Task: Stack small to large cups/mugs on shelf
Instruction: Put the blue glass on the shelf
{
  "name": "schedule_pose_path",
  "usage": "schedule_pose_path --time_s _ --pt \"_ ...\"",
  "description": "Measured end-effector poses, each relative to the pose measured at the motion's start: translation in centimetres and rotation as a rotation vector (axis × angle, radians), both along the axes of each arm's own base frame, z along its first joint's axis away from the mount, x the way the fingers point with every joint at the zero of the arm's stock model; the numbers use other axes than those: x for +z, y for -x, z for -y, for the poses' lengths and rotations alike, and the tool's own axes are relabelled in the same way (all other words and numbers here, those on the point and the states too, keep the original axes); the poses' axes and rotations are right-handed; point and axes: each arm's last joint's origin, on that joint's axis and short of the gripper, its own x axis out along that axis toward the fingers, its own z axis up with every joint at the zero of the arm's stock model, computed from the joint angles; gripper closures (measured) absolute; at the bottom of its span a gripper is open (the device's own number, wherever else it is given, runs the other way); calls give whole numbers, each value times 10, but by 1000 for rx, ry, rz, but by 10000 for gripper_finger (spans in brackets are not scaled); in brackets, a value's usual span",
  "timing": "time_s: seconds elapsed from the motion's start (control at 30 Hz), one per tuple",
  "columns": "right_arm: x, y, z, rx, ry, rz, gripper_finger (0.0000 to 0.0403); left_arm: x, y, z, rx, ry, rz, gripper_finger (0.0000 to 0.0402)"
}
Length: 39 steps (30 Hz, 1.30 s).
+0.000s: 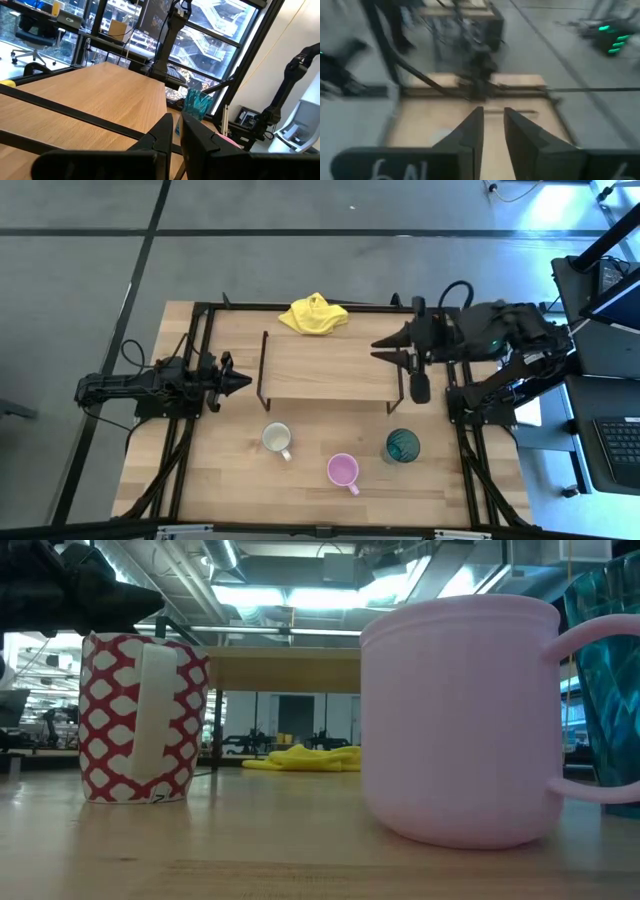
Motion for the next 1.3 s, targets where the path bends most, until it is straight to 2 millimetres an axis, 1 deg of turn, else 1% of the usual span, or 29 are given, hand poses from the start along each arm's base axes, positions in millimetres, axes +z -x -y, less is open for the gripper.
schedule_pose_path --time_s 0.03,0.13,0.2,0.23,0.33,0.4,0.43,0.5,0.57,0.6,0.63,0.67,0.7,0.77,0.83,0.93,1.0,1.13,1.2,1.3 --pt "3 1 -1 29 -32 18 326 0 0 0 0 0 0 374" --pt "16 -1 -4 79 -82 143 326 0 0 0 0 0 0 374" --pt "21 0 -3 94 -65 188 326 0 0 0 0 0 0 374" --pt "22 2 -2 86 -40 182 326 0 0 0 0 0 0 374" --pt "18 20 9 -48 57 40 326 0 0 0 0 0 0 374" --pt "15 35 17 -157 57 -60 326 0 0 0 0 0 0 374" --pt "11 39 19 -191 27 -104 326 0 0 0 0 0 0 374" --pt "4 49 23 -246 -87 -168 326 0 0 0 0 0 1 374" --pt "-9 55 22 -239 -220 -314 326 0 0 0 0 0 1 374" --pt "-13 52 19 -219 -286 -350 326 0 0 0 0 0 0 374" --pt "-16 46 15 -169 -348 -372 326 0 0 0 1 0 1 374" --pt "-21 45 11 -100 -392 -418 326 0 0 0 1 0 3 374" --pt "-26 42 5 -67 -430 -463 326 0 0 0 1 0 3 374" --pt "-40 35 -3 -91 -473 -560 326 0 0 0 1 0 2 374" --pt "-59 31 -9 -98 -497 -657 326 0 0 0 0 0 2 374" --pt "-91 22 -19 -182 -564 -805 326 0 0 0 0 0 1 374" --pt "-117 20 -25 -267 -590 -926 326 0 0 0 0 0 1 374" --pt "-165 17 -33 -437 -618 -1105 326 0 0 0 0 0 1 374" --pt "-184 18 -36 -496 -629 -1180 326 0 0 0 0 0 0 374" --pt "-201 21 -38 -557 -626 -1250 326 0 0 0 0 0 0 374"
